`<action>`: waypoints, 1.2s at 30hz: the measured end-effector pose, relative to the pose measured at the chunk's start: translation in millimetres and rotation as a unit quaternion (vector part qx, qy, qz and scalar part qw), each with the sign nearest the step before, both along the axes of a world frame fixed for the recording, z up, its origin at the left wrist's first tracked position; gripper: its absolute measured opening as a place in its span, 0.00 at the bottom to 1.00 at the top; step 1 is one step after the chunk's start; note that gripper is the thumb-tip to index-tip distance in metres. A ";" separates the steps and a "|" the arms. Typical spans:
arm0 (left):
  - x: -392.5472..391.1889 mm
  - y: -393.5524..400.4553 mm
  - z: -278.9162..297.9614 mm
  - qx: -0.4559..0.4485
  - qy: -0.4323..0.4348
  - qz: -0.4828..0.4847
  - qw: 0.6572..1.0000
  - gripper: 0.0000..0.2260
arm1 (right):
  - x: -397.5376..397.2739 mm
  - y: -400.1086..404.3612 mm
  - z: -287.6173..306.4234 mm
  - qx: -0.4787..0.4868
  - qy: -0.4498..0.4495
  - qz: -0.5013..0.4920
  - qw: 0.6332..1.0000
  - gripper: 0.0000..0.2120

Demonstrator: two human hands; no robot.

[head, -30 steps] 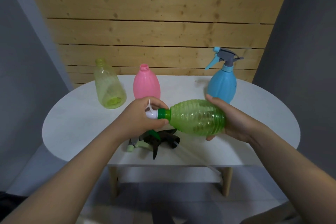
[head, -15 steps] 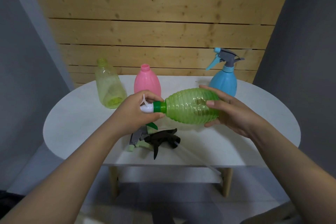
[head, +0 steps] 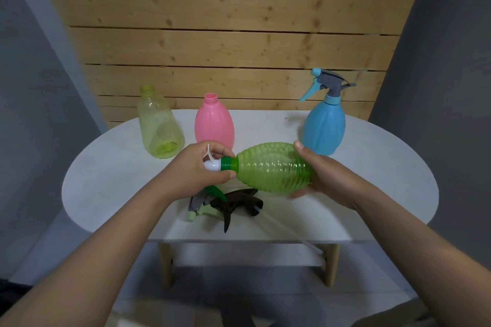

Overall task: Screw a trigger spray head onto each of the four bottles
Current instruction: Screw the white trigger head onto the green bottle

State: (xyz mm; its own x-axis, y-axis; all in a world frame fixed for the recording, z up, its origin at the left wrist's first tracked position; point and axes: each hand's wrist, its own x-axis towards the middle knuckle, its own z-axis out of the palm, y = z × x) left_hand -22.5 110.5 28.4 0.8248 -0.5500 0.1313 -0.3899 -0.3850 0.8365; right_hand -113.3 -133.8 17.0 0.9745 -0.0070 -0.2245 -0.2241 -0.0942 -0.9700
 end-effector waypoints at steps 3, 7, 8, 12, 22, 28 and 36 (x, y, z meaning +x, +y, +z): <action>3.1 0.8 1.2 -0.022 0.040 0.005 0.999 0.13 | 1.6 -7.7 4.7 0.034 -0.039 0.002 0.999 0.31; 2.0 3.2 3.0 -0.017 0.027 -0.008 0.999 0.13 | -1.7 -11.7 13.2 0.000 -0.067 0.020 0.998 0.24; 1.0 3.5 3.2 -0.007 0.019 -0.014 1.000 0.13 | -2.8 -9.6 14.2 -0.029 -0.063 0.015 0.997 0.23; -0.4 4.1 1.1 0.024 0.020 -0.034 0.999 0.13 | -4.6 -6.7 13.3 -0.100 -0.013 0.016 0.995 0.33; 1.5 3.4 3.4 0.014 0.030 -0.025 0.999 0.13 | -8.3 -10.9 13.8 -0.038 -0.068 0.019 0.997 0.26; -0.7 2.5 3.0 0.012 0.017 -0.026 0.999 0.14 | -6.4 -8.6 10.2 -0.086 -0.007 0.024 0.996 0.42; -0.6 0.8 5.6 0.005 0.011 -0.023 1.000 0.14 | -6.8 -9.2 13.6 -0.050 -0.069 0.000 0.996 0.22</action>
State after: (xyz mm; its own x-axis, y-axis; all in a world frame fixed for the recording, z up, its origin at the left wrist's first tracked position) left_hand -23.1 111.4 34.0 0.8012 -0.5887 0.1075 -0.3883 -0.3748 0.8418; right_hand -120.1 -142.9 30.6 0.9959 -0.0232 -0.0875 -0.0903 -0.1922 -0.9772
